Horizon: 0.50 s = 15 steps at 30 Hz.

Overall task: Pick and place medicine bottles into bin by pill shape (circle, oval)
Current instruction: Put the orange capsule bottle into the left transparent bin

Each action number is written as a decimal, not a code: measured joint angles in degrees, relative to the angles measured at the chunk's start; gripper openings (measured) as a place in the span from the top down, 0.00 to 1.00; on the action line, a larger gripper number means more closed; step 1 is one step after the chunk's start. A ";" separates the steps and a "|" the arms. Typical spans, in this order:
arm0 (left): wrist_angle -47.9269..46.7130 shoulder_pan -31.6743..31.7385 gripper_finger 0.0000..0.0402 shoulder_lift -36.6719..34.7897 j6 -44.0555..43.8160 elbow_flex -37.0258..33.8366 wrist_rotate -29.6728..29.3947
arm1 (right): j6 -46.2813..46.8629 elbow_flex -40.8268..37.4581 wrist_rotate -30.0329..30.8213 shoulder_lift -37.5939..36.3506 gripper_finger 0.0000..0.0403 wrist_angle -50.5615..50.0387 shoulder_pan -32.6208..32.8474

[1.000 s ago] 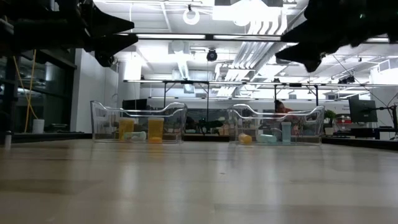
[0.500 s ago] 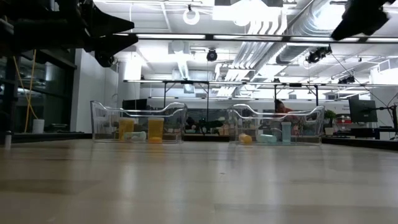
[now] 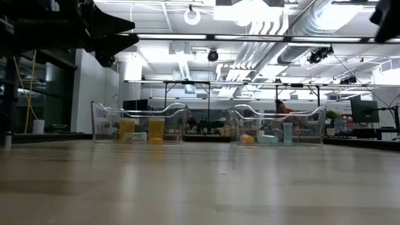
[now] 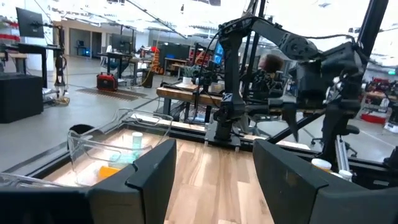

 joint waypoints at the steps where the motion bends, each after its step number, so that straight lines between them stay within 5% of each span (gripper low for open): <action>1: 0.02 0.00 0.50 0.00 -0.89 0.00 -0.02 | 1.55 0.00 -1.22 0.16 0.39 -1.00 0.00; 7: 0.04 0.01 0.50 0.00 -5.43 0.00 -0.11 | 12.97 0.00 -9.39 0.62 0.23 -5.78 0.09; 15: 0.02 -0.02 0.50 0.00 -8.84 0.00 0.32 | 20.44 0.00 -2.96 0.62 0.20 5.99 7.69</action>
